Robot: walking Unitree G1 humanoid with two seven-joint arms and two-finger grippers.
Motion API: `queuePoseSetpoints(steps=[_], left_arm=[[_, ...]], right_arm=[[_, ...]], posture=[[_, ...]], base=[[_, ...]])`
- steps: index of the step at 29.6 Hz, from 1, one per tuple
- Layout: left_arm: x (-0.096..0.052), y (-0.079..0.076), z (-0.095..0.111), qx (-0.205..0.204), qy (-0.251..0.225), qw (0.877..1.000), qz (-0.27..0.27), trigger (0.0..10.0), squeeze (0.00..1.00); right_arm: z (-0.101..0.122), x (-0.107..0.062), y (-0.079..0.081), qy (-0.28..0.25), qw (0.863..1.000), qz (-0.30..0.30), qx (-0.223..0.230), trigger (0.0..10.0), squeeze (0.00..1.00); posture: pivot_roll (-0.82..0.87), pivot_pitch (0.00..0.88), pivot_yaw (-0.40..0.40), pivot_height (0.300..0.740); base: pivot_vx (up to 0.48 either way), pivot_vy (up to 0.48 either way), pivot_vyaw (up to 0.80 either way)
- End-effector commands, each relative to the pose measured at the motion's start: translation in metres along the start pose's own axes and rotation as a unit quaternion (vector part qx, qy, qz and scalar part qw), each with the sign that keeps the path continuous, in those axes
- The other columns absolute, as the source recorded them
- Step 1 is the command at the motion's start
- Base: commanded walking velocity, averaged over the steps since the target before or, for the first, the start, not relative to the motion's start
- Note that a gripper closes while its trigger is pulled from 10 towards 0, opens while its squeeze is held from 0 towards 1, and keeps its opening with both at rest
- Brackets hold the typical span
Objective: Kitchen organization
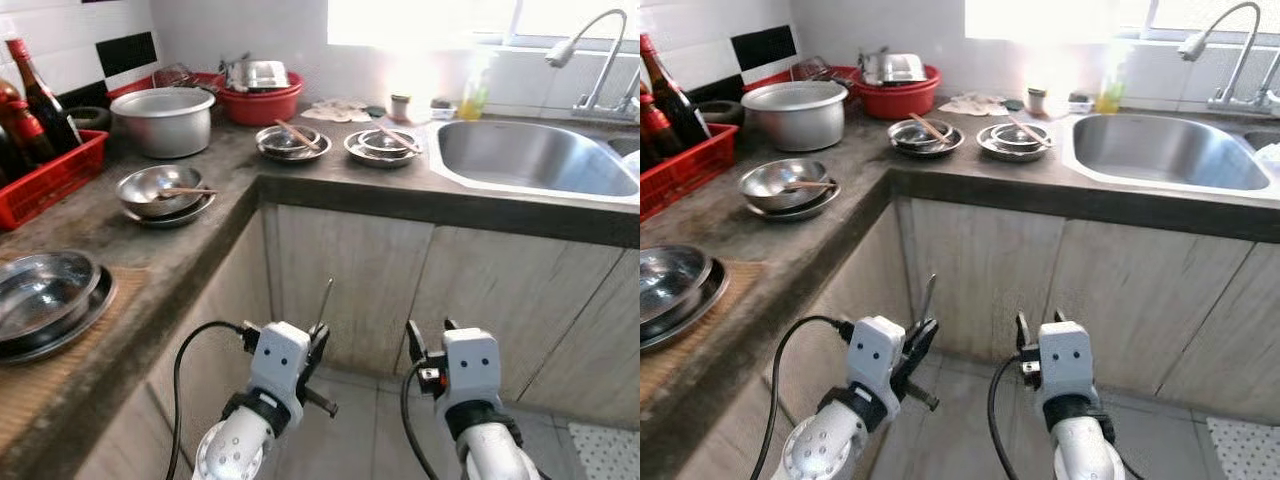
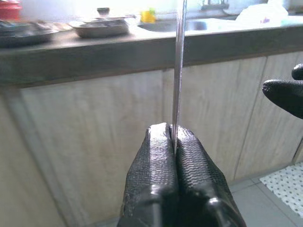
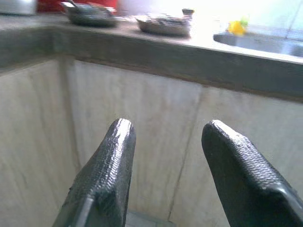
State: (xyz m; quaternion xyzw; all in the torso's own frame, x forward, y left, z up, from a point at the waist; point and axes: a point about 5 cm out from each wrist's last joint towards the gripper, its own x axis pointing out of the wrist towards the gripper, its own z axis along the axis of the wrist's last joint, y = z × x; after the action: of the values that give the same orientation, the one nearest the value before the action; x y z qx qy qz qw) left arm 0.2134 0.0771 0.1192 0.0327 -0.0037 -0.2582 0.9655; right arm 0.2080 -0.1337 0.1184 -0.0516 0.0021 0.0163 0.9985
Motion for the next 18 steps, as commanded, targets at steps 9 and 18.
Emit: queuePoseSetpoints(steps=[9, 18], left_arm=[[0.0025, -0.0039, 0.0033, -0.003, -0.007, 1.000, -0.007, 10.0, 0.00], [0.0026, -0.0034, 0.0028, -0.004, -0.005, 1.000, -0.007, 10.0, 0.00]], right_arm=[[-0.0007, 0.0008, -0.0050, 0.005, 1.000, -0.007, -0.003, 10.0, 0.00], [-0.0008, 0.0011, -0.0040, 0.005, 1.000, -0.007, -0.005, 10.0, 0.00]], posture=[[0.02, 0.022, -0.008, 0.740], [0.02, 0.024, -0.008, 0.740]], base=[[0.000, -0.441, -0.31], [0.170, -0.392, 0.00]])
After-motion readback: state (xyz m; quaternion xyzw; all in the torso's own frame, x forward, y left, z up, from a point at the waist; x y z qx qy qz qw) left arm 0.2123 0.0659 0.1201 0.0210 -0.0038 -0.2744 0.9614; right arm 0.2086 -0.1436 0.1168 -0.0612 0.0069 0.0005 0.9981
